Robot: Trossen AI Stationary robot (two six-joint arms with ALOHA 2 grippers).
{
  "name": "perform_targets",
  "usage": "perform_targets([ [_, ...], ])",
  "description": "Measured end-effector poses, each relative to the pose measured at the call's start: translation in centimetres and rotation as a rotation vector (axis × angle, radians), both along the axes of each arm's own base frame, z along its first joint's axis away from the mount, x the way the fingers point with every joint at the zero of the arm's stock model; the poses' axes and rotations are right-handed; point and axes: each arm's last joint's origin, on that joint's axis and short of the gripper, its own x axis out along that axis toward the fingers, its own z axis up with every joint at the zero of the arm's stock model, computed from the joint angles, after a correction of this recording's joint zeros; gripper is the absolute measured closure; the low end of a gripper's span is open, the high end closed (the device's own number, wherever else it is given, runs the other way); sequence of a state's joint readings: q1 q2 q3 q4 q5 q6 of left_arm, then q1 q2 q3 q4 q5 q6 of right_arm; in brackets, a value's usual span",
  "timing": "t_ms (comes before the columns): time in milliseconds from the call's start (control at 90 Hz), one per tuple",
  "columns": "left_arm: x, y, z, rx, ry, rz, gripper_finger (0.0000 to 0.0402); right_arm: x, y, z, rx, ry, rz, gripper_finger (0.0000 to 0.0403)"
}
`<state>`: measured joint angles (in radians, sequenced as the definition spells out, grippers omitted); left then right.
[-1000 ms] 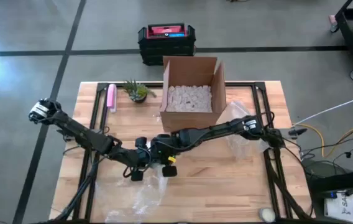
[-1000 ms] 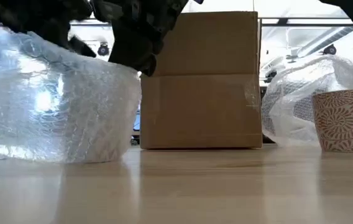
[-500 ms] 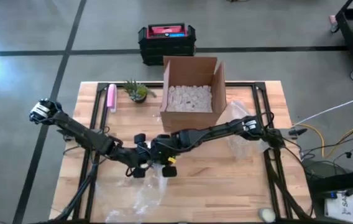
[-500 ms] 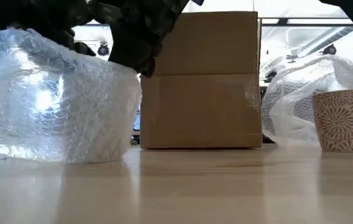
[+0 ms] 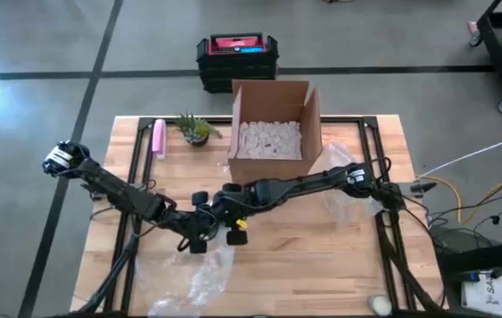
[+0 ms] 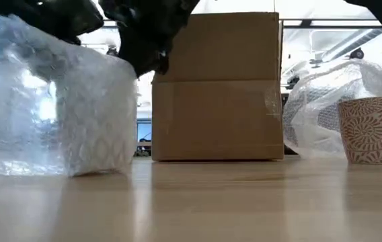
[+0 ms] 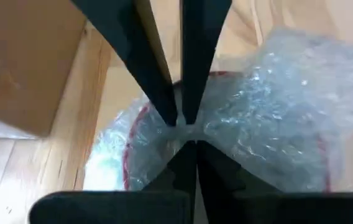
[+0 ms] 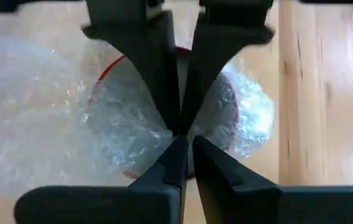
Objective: Wrap mug
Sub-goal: Wrap the gray mug with bubble wrap
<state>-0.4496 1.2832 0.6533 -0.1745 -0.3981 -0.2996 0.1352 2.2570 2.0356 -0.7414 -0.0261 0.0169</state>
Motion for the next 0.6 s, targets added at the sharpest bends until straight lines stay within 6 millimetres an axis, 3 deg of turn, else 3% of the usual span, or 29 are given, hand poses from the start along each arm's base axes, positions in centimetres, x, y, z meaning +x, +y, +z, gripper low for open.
perform_targets([
  [344,-0.6,0.2,2.6,-0.058,-0.110,-0.002,0.0402,0.0,0.2,-0.2,0.002,-0.001,0.003,0.0389],
  [467,-0.6,-0.2,3.5,-0.146,-0.143,-0.082,0.0402,0.1,0.2,-0.4,0.007,-0.008,-0.004,0.0389],
  [600,-0.2,-0.5,2.5,-0.164,-0.129,-0.118,0.0402,0.1,0.2,-0.5,0.007,-0.008,-0.004,0.0389],
])
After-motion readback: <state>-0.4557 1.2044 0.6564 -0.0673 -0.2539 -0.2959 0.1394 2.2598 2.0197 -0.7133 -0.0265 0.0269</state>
